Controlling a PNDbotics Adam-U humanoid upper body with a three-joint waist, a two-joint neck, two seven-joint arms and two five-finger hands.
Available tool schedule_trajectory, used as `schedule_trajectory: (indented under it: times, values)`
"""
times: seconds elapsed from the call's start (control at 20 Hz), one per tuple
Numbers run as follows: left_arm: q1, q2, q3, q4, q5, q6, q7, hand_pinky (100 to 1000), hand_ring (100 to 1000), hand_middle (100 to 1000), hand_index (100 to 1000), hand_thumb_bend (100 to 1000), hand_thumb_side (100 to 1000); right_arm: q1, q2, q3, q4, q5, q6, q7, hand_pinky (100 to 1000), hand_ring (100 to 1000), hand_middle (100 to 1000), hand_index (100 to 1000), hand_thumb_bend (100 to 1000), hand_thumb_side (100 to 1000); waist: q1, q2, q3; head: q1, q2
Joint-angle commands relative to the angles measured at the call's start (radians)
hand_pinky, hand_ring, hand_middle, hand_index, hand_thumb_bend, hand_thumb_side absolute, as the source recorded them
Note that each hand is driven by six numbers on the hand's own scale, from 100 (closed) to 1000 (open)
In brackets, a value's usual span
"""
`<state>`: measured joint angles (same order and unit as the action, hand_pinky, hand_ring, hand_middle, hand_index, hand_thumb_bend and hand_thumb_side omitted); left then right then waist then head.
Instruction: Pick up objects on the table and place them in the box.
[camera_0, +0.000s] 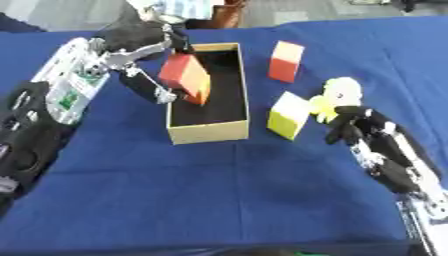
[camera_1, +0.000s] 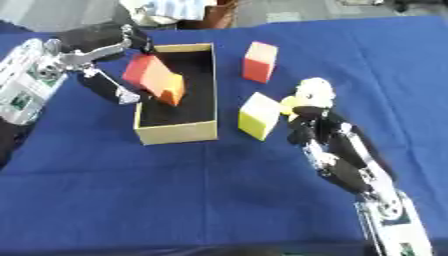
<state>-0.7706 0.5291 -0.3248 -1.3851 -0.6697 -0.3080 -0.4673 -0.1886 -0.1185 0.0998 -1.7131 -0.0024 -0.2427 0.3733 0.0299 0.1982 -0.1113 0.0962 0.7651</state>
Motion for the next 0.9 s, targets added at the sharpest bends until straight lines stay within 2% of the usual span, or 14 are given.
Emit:
schedule_trajectory:
  times: [0.05, 0.1, 0.4, 0.65, 0.9]
  values:
    - [-0.007, 0.013, 0.001, -0.002, -0.002, -0.005, -0.026, 794, 705, 679, 821, 187, 223, -0.009, -0.002, 0.002, -0.009, -0.006, -0.004, 0.002, 576, 571, 609, 794, 100, 460, -0.015, -0.026, 0.001, 0.003, 0.005]
    - [-0.003, 0.015, 0.002, -0.004, -0.001, -0.006, -0.033, 797, 713, 696, 830, 212, 235, -0.009, -0.002, 0.002, -0.009, -0.006, -0.004, 0.002, 576, 571, 609, 794, 100, 460, -0.016, -0.026, 0.001, 0.003, 0.005]
    - [0.018, 0.026, 0.023, -0.037, 0.032, -0.002, -0.024, 823, 754, 771, 872, 451, 553, -0.010, -0.002, 0.001, -0.009, -0.005, -0.004, 0.002, 576, 571, 609, 794, 100, 460, -0.014, -0.027, 0.004, 0.002, 0.005]
    - [0.047, 0.039, 0.049, -0.090, 0.095, 0.016, 0.052, 835, 762, 790, 876, 492, 657, -0.010, -0.003, 0.001, -0.008, -0.004, -0.003, 0.001, 575, 571, 609, 794, 100, 461, -0.012, -0.026, 0.005, -0.004, 0.005]
    - [0.082, 0.058, 0.067, -0.137, 0.150, 0.023, 0.088, 856, 791, 826, 890, 537, 705, -0.012, -0.003, 0.000, -0.006, -0.002, -0.003, 0.001, 575, 571, 609, 794, 100, 461, -0.010, -0.024, 0.005, -0.008, 0.005]
